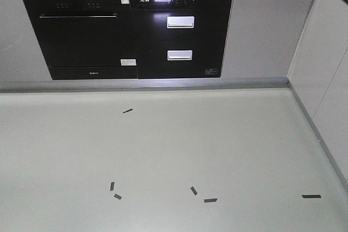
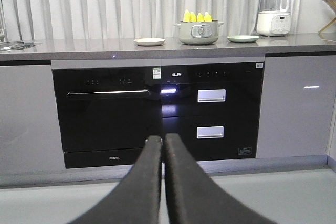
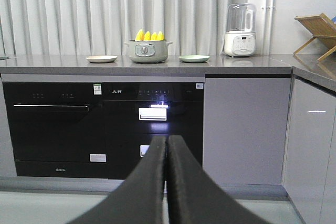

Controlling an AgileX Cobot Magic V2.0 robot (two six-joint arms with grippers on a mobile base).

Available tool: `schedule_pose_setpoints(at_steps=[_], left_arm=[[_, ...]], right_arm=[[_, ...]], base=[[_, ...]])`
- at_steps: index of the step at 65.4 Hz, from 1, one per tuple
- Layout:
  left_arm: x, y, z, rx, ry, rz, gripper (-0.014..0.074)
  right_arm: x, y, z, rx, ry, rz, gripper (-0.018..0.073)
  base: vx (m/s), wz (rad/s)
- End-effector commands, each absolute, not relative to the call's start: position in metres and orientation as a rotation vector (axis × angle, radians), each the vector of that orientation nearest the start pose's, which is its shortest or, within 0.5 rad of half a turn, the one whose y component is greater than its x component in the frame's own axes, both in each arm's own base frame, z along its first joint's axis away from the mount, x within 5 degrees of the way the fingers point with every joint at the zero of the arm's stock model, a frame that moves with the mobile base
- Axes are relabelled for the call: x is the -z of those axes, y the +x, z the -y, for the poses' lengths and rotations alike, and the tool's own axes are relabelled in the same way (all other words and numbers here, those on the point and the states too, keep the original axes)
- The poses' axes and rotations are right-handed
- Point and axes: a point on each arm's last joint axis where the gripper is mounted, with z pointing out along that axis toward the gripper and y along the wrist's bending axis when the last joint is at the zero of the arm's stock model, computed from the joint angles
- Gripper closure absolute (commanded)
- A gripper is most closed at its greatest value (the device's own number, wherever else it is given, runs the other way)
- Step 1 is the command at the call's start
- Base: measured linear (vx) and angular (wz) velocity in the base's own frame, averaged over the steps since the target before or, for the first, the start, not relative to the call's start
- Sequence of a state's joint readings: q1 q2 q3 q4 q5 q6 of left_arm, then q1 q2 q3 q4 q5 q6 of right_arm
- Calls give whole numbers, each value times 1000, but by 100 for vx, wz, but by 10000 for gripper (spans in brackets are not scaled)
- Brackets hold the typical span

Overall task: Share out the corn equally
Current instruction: 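Drive the base forward to the counter with the corn pot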

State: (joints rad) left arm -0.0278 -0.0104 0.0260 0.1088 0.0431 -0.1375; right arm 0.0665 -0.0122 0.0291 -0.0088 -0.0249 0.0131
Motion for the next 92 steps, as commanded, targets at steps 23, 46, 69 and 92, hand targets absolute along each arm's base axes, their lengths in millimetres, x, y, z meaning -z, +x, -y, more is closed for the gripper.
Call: schedule_pose_setpoints(at_steps=[23, 46, 69, 92], left_arm=[[-204, 55, 2, 59, -8, -1467, 603], [-204, 55, 2, 59, -8, -1467, 603], [-204, 55, 2, 59, -8, -1467, 603], [-204, 55, 2, 59, -8, -1467, 603]], right_arm=[[-211, 55, -4, -50, -50, -1398, 570], [-211, 55, -4, -50, -50, -1398, 570], [-211, 55, -4, -50, -50, -1398, 570], [-211, 55, -4, -50, -50, -1398, 570]], base=[[0, 0], [0, 0], [0, 0], [2, 1]])
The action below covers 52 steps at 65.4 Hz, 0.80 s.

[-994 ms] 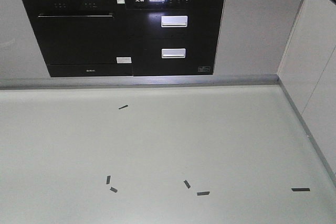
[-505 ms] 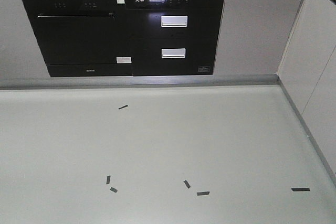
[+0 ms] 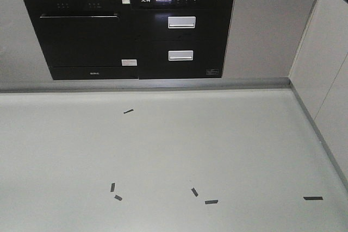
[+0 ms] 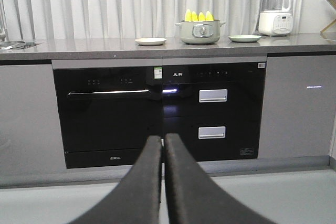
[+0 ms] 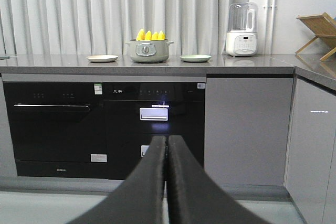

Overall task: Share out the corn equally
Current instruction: 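Drive the base forward to the counter with the corn pot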

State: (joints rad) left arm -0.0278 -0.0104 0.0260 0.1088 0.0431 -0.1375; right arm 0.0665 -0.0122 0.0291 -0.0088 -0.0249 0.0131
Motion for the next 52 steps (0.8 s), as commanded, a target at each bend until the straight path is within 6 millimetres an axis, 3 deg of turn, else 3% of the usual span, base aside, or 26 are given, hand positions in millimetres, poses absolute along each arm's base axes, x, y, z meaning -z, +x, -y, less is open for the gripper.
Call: schedule_pose_setpoints(at_steps=[1, 52], left_arm=[[-204, 55, 2, 59, -8, -1467, 603], [-204, 55, 2, 59, -8, -1467, 603]], right_arm=[[-211, 55, -4, -50, -50, -1398, 570], [-211, 55, -4, -50, -50, -1398, 570]], base=[[5, 1], [12, 4]])
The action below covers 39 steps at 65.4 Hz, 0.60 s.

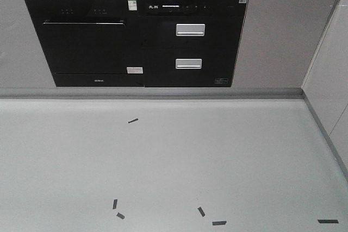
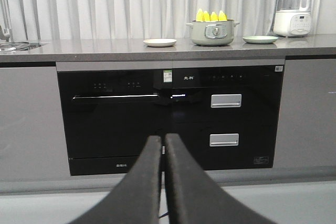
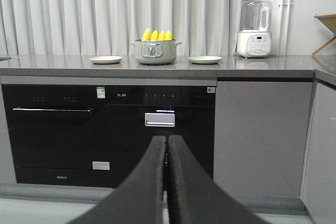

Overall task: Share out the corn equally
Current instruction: 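Drive the base forward to the counter with the corn pot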

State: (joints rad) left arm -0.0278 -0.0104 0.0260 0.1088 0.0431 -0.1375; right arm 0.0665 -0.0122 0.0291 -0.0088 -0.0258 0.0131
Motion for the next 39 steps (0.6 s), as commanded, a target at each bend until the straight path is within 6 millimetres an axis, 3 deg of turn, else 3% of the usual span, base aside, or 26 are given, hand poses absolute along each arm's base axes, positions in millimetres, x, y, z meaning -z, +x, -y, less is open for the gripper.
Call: schedule_pose_setpoints(at_steps=[1, 39], left_arm=[[-204, 55, 2, 59, -8, -1467, 603], [-204, 55, 2, 59, -8, -1467, 603]], right_arm=[[-211, 55, -4, -50, -50, -1398, 570], [-211, 55, -4, -50, -50, -1398, 570]], base=[[13, -5], [12, -7]])
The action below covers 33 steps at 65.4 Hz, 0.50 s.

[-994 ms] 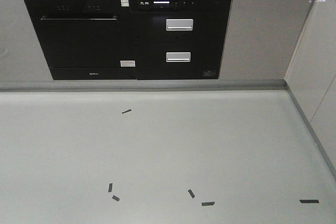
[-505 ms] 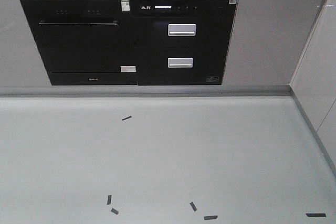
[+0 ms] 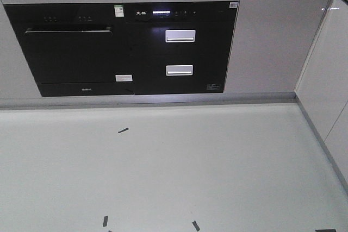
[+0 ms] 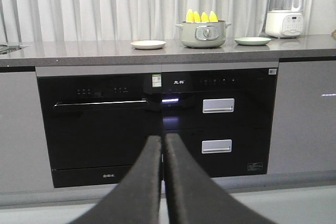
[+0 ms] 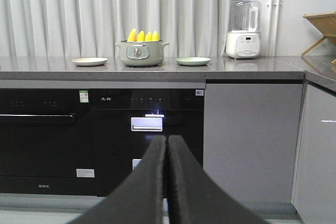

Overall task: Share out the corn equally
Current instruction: 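Drive the base forward to the counter with the corn pot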

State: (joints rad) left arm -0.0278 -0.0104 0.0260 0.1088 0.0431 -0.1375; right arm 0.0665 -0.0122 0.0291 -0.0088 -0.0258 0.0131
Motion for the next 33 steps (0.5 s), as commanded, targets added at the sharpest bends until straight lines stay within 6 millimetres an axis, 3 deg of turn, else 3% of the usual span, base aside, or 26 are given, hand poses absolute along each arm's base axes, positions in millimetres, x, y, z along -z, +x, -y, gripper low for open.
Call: schedule_pose_setpoints(at_steps=[1, 33], left_arm=[[-204, 55, 2, 59, -8, -1467, 603], [-204, 55, 2, 59, -8, -1467, 603]], right_arm=[[-211, 55, -4, -50, -50, -1398, 570], [-211, 55, -4, -50, -50, -1398, 570]], base=[[14, -5], [19, -1]])
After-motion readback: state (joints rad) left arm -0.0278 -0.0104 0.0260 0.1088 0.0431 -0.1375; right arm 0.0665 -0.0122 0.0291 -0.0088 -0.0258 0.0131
